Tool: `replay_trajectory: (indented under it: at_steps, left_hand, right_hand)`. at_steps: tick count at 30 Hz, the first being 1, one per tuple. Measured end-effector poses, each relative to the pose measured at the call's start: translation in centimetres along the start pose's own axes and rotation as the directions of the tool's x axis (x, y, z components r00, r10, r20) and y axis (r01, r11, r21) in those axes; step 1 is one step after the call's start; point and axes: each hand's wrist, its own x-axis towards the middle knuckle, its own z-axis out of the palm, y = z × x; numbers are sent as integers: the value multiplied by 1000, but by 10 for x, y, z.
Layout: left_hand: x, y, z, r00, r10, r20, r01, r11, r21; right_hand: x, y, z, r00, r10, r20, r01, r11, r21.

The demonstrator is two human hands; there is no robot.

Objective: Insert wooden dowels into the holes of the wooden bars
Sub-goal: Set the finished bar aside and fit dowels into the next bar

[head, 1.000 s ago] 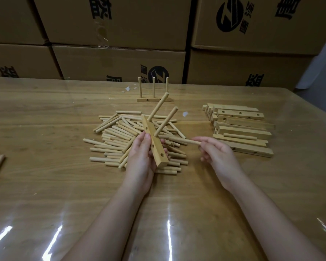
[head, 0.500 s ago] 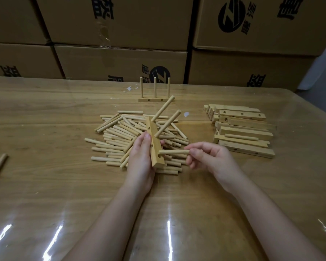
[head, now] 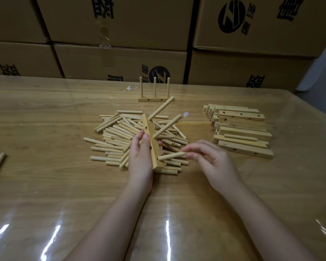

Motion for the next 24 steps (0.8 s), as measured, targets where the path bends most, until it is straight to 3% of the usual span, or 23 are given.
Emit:
replay_trajectory:
  at_steps: [4, 11, 15, 24]
  left_hand:
    - [-2, -1, -1, 998, 55, 5, -56, 996, 73]
    - [-2, -2, -1, 995, 95, 32, -98, 988, 123]
    - [-3, -5, -2, 989, 124, 81, -136, 975, 174]
    - [-2, -7, -2, 983, 151, 100, -168, 968, 188]
  right_hand:
    - [0, 0, -1, 986, -168, -24, 160, 967, -200]
    - [0, -8, -2, 943, -333, 12, 307, 854, -419]
    - [0, -12, 0, 938, -346, 29, 318, 822, -473]
    - [0, -14, 3, 950, -309, 33, 292, 852, -434]
